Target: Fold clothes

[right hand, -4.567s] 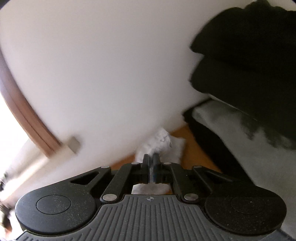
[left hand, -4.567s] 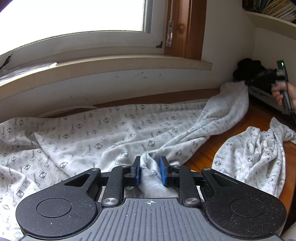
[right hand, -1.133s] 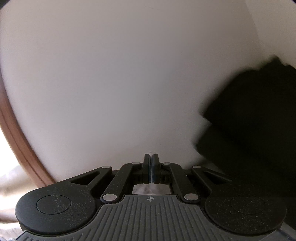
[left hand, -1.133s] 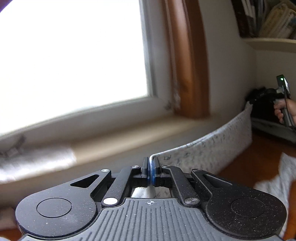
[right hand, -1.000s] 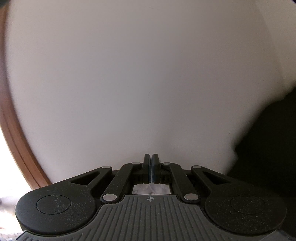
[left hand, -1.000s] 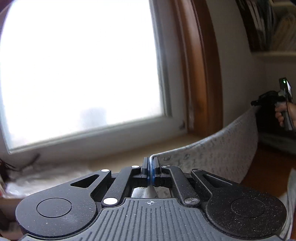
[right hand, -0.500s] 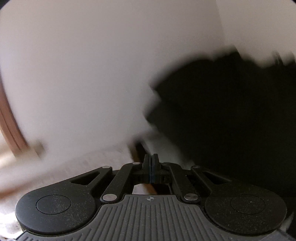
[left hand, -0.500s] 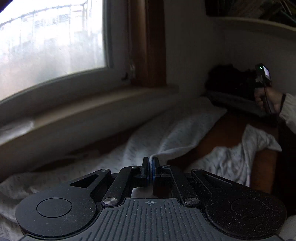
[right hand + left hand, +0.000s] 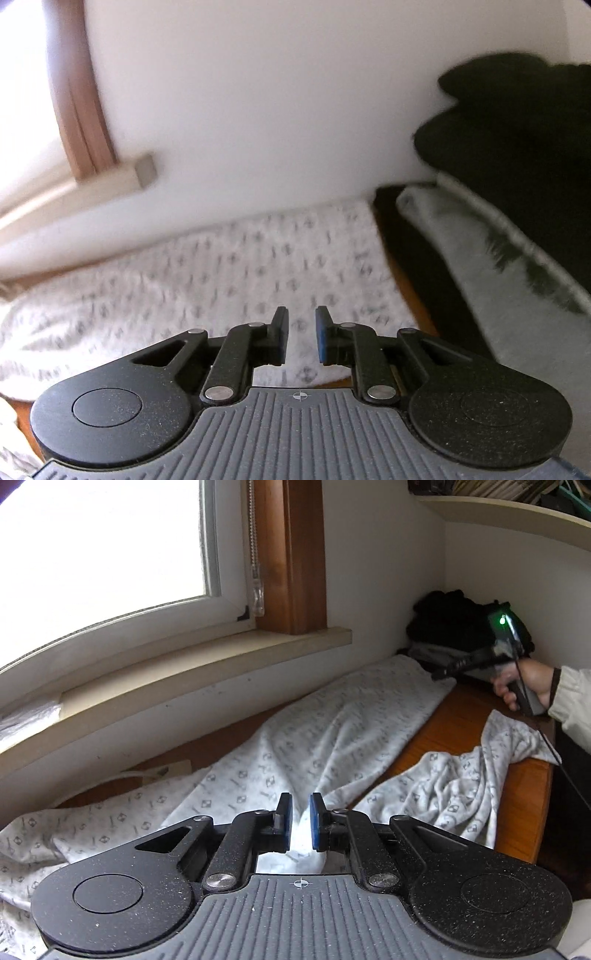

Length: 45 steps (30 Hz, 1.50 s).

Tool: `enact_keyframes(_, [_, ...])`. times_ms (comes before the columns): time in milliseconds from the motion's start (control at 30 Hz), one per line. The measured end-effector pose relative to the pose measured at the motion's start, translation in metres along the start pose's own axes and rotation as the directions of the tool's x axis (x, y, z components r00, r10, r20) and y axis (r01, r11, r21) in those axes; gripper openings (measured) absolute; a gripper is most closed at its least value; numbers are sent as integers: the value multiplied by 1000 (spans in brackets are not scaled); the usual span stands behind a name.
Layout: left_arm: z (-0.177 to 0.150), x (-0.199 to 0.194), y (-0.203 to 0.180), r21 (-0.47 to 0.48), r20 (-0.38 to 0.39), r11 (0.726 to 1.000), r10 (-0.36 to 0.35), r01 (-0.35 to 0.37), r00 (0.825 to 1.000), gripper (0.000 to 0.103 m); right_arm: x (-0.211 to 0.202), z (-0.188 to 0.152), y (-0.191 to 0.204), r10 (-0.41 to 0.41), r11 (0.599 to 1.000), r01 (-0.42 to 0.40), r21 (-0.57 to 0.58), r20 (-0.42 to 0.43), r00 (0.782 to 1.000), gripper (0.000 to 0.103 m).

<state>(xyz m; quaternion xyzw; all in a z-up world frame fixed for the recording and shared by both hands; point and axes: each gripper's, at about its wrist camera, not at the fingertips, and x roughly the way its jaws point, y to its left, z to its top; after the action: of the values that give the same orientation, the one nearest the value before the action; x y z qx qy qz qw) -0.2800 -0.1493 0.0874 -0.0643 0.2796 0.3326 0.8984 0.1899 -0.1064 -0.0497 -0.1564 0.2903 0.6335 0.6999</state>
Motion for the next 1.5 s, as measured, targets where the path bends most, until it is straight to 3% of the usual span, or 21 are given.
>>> enact_keyframes(300, [0, -16, 16, -40, 25, 999, 18, -17, 1000, 11, -26, -18, -28, 2, 999, -3, -41, -34, 999, 13])
enact_keyframes(367, [1, -18, 31, -52, 20, 997, 51, -50, 999, 20, -29, -17, -26, -15, 999, 13, -48, -50, 999, 14])
enact_keyframes(533, [4, -17, 71, -83, -7, 987, 137, -137, 991, 21, -39, -17, 24, 15, 986, -11, -166, 23, 1000, 36])
enact_keyframes(633, [8, -1, 102, -80, -35, 977, 197, -199, 980, 43, -38, -25, 64, 105, 967, -92, -237, 40, 994, 36])
enact_keyframes(800, [14, 44, 146, -59, -103, 979, 189, -195, 977, 47, -20, -44, 93, 138, 941, -126, -315, 18, 990, 36])
enact_keyframes(1000, [11, 88, 174, -46, -163, 978, 194, -204, 967, 61, -13, -40, 86, 137, 952, -132, -277, -2, 991, 39])
enact_keyframes(1067, [7, 95, 182, -54, -159, 983, 163, -174, 974, 70, -13, -40, 86, 135, 952, -131, -276, -4, 991, 39])
enact_keyframes(1133, [0, 97, 186, -76, -154, 990, 104, -116, 983, 70, -16, -41, 87, 131, 952, -126, -279, -2, 991, 40])
enact_keyframes(1200, [-4, 97, 191, -99, -144, 992, 58, -73, 988, 68, -17, -42, 88, 129, 952, -124, -279, -1, 992, 41])
enact_keyframes(1233, [-4, 98, 192, -98, -140, 993, 50, -64, 989, 59, -16, -42, 89, 128, 953, -124, -278, -1, 992, 41])
enact_keyframes(1267, [-3, 96, 192, -92, -138, 994, 37, -50, 990, 29, -16, -42, 89, 128, 953, -123, -277, -2, 992, 41])
enact_keyframes(1300, [-2, 94, 191, -86, -136, 996, 23, -35, 990, 11, -15, -42, 89, 128, 953, -123, -276, -2, 992, 41])
enact_keyframes(1333, [0, 89, 189, -70, -125, 996, 46, -55, 991, 4, -15, -43, 88, 128, 953, -124, -275, -2, 992, 42])
enact_keyframes(1433, [9, 65, 187, -72, -22, 983, 166, -168, 986, 4, -14, -43, 88, 130, 954, -126, -272, -2, 991, 42])
enact_keyframes(1500, [16, 49, 191, -118, 48, 954, 282, -275, 958, 4, -14, -43, 88, 133, 953, -129, -275, -4, 991, 43])
